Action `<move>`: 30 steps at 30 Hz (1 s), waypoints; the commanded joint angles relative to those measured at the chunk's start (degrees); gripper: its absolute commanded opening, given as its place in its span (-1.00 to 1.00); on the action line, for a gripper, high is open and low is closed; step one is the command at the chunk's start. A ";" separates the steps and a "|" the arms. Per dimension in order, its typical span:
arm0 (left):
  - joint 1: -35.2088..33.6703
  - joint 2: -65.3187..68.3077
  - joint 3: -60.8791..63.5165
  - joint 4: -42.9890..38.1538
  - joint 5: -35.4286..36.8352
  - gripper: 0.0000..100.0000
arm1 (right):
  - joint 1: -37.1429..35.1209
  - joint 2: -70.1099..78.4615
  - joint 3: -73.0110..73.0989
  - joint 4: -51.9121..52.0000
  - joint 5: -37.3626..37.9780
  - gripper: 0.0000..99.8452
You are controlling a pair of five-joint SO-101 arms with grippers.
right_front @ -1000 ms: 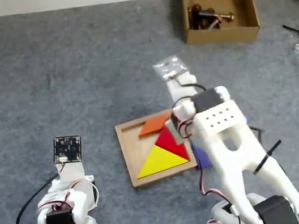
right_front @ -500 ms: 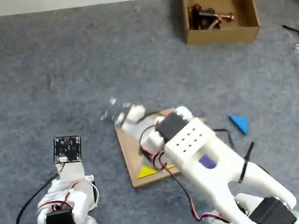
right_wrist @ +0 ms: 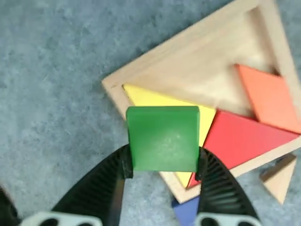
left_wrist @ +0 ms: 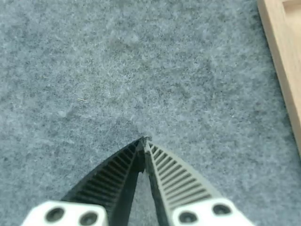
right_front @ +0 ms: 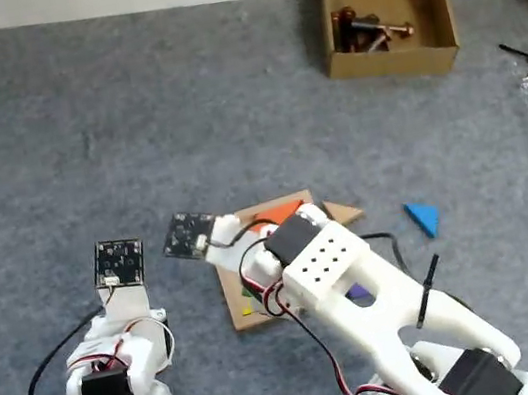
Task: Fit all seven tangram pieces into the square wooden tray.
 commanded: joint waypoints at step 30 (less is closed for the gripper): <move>-0.57 0.13 1.19 0.26 0.26 -0.99 | 5.32 -1.71 2.15 -20.35 -18.37 -0.71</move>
